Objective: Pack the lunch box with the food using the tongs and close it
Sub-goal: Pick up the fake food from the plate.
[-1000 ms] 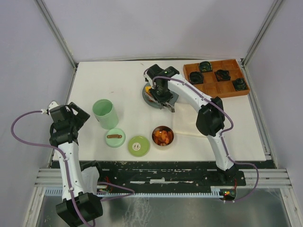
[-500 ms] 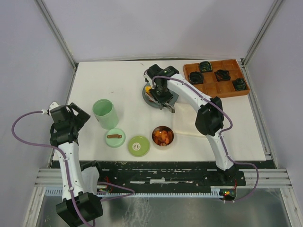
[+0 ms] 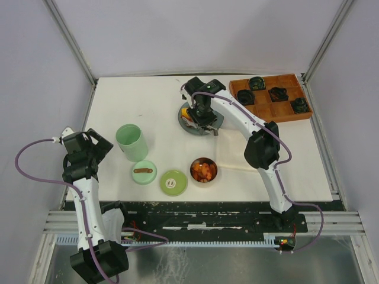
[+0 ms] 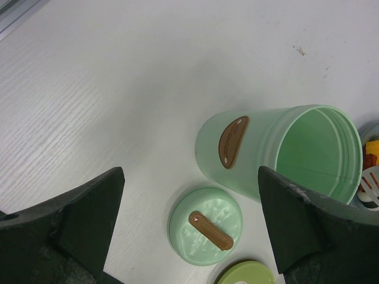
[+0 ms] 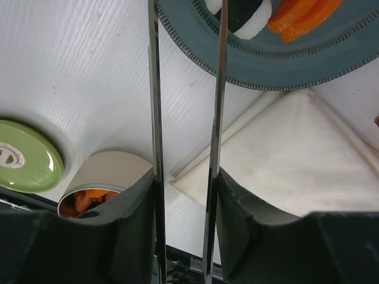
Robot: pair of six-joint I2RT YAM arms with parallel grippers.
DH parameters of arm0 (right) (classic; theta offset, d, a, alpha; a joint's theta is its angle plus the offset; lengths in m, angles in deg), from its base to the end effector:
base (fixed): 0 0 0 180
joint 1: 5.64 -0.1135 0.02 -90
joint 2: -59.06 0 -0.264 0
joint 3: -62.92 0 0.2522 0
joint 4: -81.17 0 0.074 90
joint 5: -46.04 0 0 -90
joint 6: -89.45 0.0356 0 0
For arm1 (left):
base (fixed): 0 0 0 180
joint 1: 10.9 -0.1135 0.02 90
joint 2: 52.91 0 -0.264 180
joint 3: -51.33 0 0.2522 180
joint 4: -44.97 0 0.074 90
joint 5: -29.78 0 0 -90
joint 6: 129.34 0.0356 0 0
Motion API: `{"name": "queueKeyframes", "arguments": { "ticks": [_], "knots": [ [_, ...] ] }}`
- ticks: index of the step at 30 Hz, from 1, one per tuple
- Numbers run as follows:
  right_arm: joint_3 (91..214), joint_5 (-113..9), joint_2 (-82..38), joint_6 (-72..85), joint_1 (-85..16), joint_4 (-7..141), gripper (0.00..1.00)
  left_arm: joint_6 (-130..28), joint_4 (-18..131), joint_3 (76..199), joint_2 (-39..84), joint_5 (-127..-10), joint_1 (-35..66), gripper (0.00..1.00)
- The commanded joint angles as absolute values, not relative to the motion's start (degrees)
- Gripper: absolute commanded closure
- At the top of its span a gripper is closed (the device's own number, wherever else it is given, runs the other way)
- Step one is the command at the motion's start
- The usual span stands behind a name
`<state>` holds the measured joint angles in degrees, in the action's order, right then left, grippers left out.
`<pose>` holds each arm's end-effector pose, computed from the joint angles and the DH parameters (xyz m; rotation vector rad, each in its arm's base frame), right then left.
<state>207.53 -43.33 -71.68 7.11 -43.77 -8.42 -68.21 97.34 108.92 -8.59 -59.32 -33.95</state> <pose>0.3654 0.2863 0.2678 -0.7615 2.8035 0.1269 0.1485 0.0638 0.2867 -0.9940 2.0223 -0.0368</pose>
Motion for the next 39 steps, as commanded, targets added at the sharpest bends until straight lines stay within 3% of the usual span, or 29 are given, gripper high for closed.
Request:
{"name": "queueKeyframes", "arguments": {
  "ticks": [1, 13, 27, 39],
  "knots": [
    [211.1, -44.7, -72.7, 7.5, -43.6, -9.2, 0.55, -68.5, 94.6, 109.0, -9.1, -60.2, -34.1, 0.0],
    [210.0, -43.4, -67.4, 10.3, -43.6, -5.7, 0.68, -68.4, 94.5, 109.1, -9.1, -60.2, -34.0, 0.01],
    [207.8, -44.4, -62.2, 13.4, -43.1, -1.7, 0.69, -68.5, 94.6, 109.1, -9.1, -60.0, -34.1, 0.01],
    [209.1, -55.3, -58.2, 20.5, -45.6, 4.8, 0.68, -68.5, 94.6, 109.1, -8.9, -60.0, -34.0, 0.01]
  ]
}}
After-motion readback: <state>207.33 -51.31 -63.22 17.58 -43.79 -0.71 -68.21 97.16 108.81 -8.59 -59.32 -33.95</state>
